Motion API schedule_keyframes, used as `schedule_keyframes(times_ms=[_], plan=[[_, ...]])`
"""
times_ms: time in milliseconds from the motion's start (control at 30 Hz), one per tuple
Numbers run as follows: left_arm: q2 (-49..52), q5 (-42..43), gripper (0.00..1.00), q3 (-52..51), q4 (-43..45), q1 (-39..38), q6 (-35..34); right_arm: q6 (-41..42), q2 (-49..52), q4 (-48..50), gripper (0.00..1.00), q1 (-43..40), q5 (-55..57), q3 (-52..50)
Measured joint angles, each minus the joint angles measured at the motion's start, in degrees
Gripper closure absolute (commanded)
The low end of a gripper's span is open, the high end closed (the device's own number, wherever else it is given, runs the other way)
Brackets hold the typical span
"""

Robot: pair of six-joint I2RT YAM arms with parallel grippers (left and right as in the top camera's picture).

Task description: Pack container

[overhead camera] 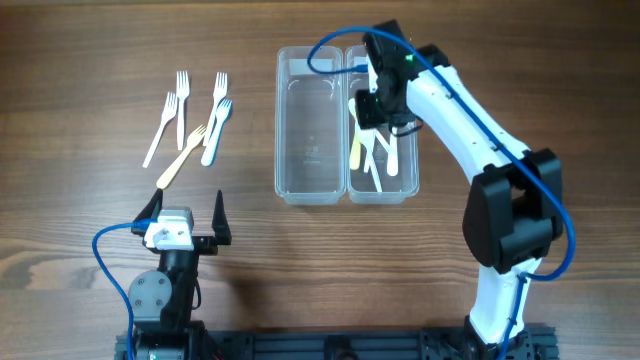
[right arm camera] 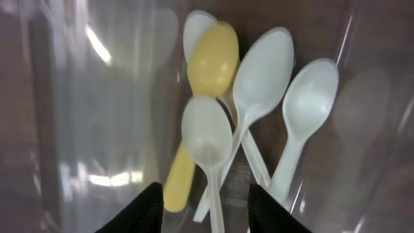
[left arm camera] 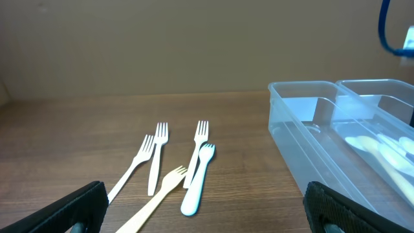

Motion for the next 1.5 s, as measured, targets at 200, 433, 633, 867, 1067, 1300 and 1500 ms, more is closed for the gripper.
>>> schedule_keyframes(times_ms=[200,433,633,867,1067,1300,1500], plan=[[0.0,0.0,0.0,0.0,0.0,0.0,0.0,0.1,-1.2,-5.3,0.43,-4.4,0.0,10.6],[0.0,0.0,0.0,0.0,0.0,0.0,0.0,-1.7,-5.2,-7.6,0.34,-20.1,3.0,13.6],[0.0,0.0,0.0,0.0,0.0,0.0,0.0,-4.9,-5.2,-7.9,0.07,-31.3,6.4,13.6],[0.0,0.0,0.0,0.0,0.0,0.0,0.0,-6.6,-5.2,-7.8,0.0,-35.0,7.5,13.6],[0.0,0.0,0.0,0.0,0.0,0.0,0.0,-6.6,-5.2,-7.3,0.0,-35.3,7.6,13.6],[0.0,0.0,0.0,0.0,0.0,0.0,0.0,-7.0,-5.2,-6.5,0.0,-35.3,7.6,13.6],[0.0,0.1,0.0,0.0,0.1,0.0,-0.1,-7.3,-5.2,-6.5,0.0,-35.3,7.6,13.6]])
